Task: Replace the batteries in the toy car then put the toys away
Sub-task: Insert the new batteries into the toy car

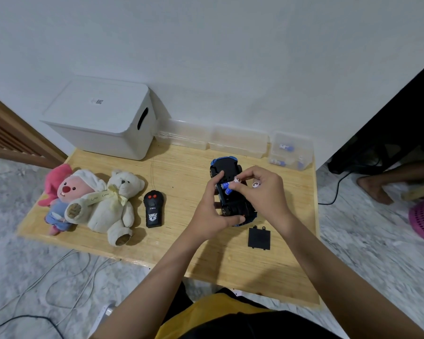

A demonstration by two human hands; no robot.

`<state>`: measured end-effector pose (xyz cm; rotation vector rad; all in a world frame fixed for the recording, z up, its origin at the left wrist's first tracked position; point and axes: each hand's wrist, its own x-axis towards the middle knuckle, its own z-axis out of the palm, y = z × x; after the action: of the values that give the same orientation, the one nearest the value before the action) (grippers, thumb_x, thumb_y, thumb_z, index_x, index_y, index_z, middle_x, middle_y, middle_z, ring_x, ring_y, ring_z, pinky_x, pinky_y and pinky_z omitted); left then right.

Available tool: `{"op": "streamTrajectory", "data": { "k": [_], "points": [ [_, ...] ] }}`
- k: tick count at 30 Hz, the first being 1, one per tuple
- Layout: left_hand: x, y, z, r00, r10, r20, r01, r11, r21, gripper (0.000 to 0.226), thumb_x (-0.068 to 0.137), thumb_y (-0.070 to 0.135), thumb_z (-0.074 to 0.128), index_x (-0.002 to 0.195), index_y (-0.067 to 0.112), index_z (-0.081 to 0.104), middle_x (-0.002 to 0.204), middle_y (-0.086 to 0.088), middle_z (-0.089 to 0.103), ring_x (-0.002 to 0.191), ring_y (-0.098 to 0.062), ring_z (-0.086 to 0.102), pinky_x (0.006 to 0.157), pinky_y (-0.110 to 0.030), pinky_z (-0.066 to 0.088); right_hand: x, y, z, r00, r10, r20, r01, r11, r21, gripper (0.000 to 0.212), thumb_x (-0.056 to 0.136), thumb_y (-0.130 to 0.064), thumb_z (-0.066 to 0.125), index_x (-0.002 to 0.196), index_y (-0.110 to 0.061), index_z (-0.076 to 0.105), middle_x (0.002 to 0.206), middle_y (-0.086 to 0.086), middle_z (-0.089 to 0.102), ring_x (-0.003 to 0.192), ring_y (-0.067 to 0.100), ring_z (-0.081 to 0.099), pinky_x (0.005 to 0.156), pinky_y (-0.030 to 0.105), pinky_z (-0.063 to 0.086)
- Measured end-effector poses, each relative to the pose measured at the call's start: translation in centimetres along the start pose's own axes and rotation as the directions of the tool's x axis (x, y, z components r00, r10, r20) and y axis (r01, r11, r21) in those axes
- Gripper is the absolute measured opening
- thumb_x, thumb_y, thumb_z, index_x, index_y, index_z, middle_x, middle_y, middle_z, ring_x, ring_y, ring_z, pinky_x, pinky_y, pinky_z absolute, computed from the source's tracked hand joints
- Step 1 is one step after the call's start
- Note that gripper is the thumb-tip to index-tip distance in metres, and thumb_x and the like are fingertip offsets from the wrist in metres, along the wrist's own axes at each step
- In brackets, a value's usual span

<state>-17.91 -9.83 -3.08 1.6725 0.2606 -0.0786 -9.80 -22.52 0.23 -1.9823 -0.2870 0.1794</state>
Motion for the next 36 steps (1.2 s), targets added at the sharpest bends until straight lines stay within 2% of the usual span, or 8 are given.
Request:
{"op": "streamTrajectory", "data": {
  "k": [5, 11, 14, 22, 27, 30, 33, 36],
  "points": [
    [-0.3, -0.1, -0.1, 1.000, 0.004, -0.026, -0.004, 1.000, -0.012, 0.102, 0.060, 0.012, 0.084, 0.133, 0.054, 0.026, 0.128, 0.009, 0.048, 0.106, -0.013, 0.061, 0.092, -0.035, 0.054, -0.2, -0.1, -0.2, 0.999, -0.022, 0.028, 0.023, 1.000, -0.015, 0.016, 0.072, -0.016, 0.081, 0.084, -0.021, 0.071, 0.082, -0.012, 0.071, 0.079, -0.001, 0.066, 0.075, 0.027, 0.053],
    [-0.4, -0.2, -0.3, 0.995, 0.026, -0.096, -0.029, 0.999, -0.029, 0.104, 0.063, 0.002, 0.085, 0.135, 0.048, 0.027, 0.127, 0.012, 0.049, 0.103, -0.012, 0.062, 0.087, -0.026, 0.054, -0.5, 0.2, -0.5, 0.998, 0.030, -0.053, -0.028, 0.999, 0.045, 0.018, 0.070, -0.013, 0.082, 0.076, -0.023, 0.068, 0.079, -0.014, 0.070, 0.074, -0.003, 0.065, 0.065, 0.009, 0.046],
    [-0.3, -0.1, -0.1, 0.990, 0.049, -0.136, -0.054, 0.998, -0.037, 0.104, 0.064, -0.002, 0.083, 0.139, 0.043, 0.026, 0.129, 0.011, 0.049, 0.106, -0.013, 0.061, 0.084, -0.021, 0.052, -0.8, 0.4, 0.1, 0.997, 0.041, -0.069, -0.039, 0.999, 0.033, 0.017, 0.069, -0.014, 0.083, 0.074, -0.022, 0.069, 0.073, -0.012, 0.068, 0.071, -0.002, 0.064, 0.064, 0.011, 0.047],
    [0.0, 0.7, -0.3, 0.975, 0.120, -0.186, -0.123, 0.992, -0.002, 0.104, 0.064, -0.003, 0.082, 0.141, 0.037, 0.025, 0.132, 0.009, 0.046, 0.113, -0.018, 0.059, 0.092, -0.031, 0.053, -0.8, 0.3, 1.4, 0.990, 0.043, -0.131, -0.048, 0.998, -0.035, 0.016, 0.068, -0.021, 0.084, 0.079, -0.015, 0.074, 0.084, 0.001, 0.063, 0.074, 0.005, 0.056, 0.062, 0.006, 0.039],
    [0.1, 0.3, -0.5, 0.970, 0.143, -0.197, -0.128, 0.988, 0.089, 0.102, 0.060, 0.010, 0.082, 0.142, 0.036, 0.028, 0.137, 0.005, 0.042, 0.121, -0.022, 0.052, 0.096, -0.045, 0.050, -0.5, -0.2, 1.8, 0.994, 0.033, -0.103, -0.046, 0.992, -0.120, 0.015, 0.068, -0.022, 0.083, 0.068, -0.012, 0.071, 0.073, -0.010, 0.055, 0.068, 0.001, 0.052, 0.060, 0.006, 0.036],
    [0.3, 0.2, -1.1, 0.974, 0.142, -0.175, -0.122, 0.986, 0.117, 0.103, 0.060, 0.008, 0.082, 0.142, 0.036, 0.028, 0.136, 0.003, 0.042, 0.122, -0.020, 0.051, 0.097, -0.043, 0.050, -0.2, -0.1, 1.4, 0.992, 0.066, -0.107, -0.078, 0.991, -0.112, 0.027, 0.066, -0.026, 0.085, 0.059, -0.009, 0.064, 0.064, -0.007, 0.058, 0.063, 0.006, 0.054, 0.059, 0.011, 0.036],
    [0.5, 0.2, -1.3, 0.986, 0.096, -0.135, -0.082, 0.991, 0.106, 0.105, 0.060, 0.006, 0.084, 0.141, 0.042, 0.026, 0.136, 0.003, 0.043, 0.120, -0.021, 0.052, 0.095, -0.042, 0.052, 0.1, -0.2, 1.1, 0.988, 0.150, -0.033, -0.153, 0.982, -0.108, 0.029, 0.070, -0.028, 0.083, 0.065, -0.011, 0.059, 0.064, -0.006, 0.057, 0.060, 0.006, 0.052, 0.058, 0.018, 0.036],
    [0.3, -0.1, -1.1, 0.990, 0.062, -0.127, -0.051, 0.995, 0.084, 0.105, 0.060, 0.003, 0.084, 0.139, 0.044, 0.027, 0.136, 0.003, 0.044, 0.120, -0.022, 0.053, 0.094, -0.039, 0.052, 0.2, -1.3, 0.1, 0.968, 0.186, 0.171, -0.178, 0.982, -0.061, 0.013, 0.089, -0.018, 0.060, 0.082, -0.016, 0.049, 0.080, -0.008, 0.049, 0.072, 0.009, 0.047, 0.058, 0.018, 0.034]
  ]
}}
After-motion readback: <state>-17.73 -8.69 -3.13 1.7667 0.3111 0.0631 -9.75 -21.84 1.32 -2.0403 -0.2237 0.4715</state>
